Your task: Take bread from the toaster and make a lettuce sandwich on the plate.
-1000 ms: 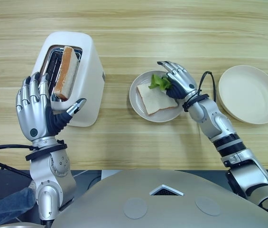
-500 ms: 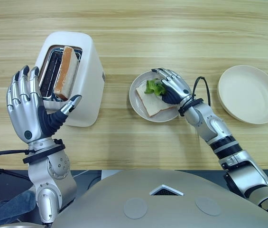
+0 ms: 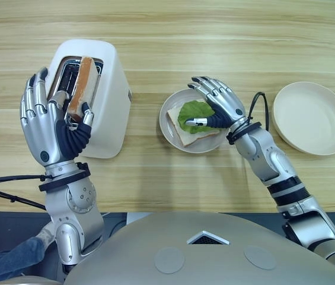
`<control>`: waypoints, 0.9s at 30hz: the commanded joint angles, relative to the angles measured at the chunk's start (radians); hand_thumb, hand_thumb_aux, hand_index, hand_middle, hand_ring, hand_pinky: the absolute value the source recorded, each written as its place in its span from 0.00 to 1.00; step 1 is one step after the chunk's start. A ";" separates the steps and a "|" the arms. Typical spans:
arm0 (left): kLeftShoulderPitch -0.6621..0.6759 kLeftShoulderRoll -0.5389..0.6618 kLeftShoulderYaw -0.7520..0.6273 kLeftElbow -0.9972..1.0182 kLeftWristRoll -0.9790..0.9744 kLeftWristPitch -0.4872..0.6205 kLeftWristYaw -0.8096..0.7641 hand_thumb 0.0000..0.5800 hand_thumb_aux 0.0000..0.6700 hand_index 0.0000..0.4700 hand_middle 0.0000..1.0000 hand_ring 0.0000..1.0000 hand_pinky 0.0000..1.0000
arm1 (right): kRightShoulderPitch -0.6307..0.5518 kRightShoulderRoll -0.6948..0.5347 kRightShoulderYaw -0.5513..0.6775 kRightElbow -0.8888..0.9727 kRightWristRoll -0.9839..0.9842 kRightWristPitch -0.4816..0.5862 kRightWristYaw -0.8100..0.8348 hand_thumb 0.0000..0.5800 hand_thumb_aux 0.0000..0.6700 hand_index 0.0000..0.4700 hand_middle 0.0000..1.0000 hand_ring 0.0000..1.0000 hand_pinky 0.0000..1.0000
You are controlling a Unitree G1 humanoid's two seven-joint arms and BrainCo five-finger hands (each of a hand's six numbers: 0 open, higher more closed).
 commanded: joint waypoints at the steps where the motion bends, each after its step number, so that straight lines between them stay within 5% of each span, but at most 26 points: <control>1: -0.015 0.000 -0.007 0.021 -0.035 -0.010 -0.004 1.00 1.00 1.00 1.00 1.00 1.00 | 0.032 -0.001 -0.049 -0.078 0.051 0.024 0.037 0.00 0.00 0.00 0.00 0.00 0.00; 11: -0.040 0.020 0.054 -0.015 -0.086 -0.021 0.012 1.00 1.00 1.00 1.00 1.00 1.00 | -0.043 -0.094 -0.056 0.132 -0.046 0.001 -0.016 0.00 0.00 0.00 0.00 0.00 0.00; 12: -0.043 0.022 0.064 -0.026 -0.089 -0.023 0.016 1.00 1.00 1.00 1.00 1.00 1.00 | -0.048 -0.105 -0.053 0.147 -0.053 -0.003 -0.019 0.26 0.14 0.14 0.00 0.00 0.00; 13: -0.050 0.025 0.079 -0.039 -0.094 -0.025 0.020 1.00 1.00 1.00 1.00 1.00 1.00 | -0.051 -0.115 -0.049 0.162 -0.063 -0.009 -0.023 0.78 0.53 0.53 0.00 0.00 0.00; 17: -0.100 0.050 0.152 -0.090 -0.129 -0.036 0.024 1.00 1.00 1.00 1.00 1.00 1.00 | -0.048 -0.124 -0.024 0.185 -0.079 -0.029 -0.026 0.81 0.56 0.56 0.00 0.00 0.00; 23: -0.222 0.077 0.221 -0.152 -0.206 -0.032 -0.019 1.00 1.00 1.00 1.00 1.00 1.00 | -0.030 -0.119 0.011 0.160 -0.086 -0.042 -0.022 0.99 0.88 0.88 0.00 0.00 0.00; 26: -0.296 0.085 0.228 -0.165 -0.215 -0.026 -0.051 1.00 1.00 1.00 1.00 1.00 1.00 | -0.022 -0.119 0.021 0.151 -0.085 -0.045 -0.013 0.89 0.67 0.67 0.00 0.00 0.00; 27: -0.317 0.085 0.225 -0.168 -0.212 -0.023 -0.062 1.00 1.00 1.00 1.00 1.00 1.00 | -0.020 -0.119 0.021 0.149 -0.082 -0.046 -0.011 0.91 0.70 0.70 0.00 0.00 0.00</control>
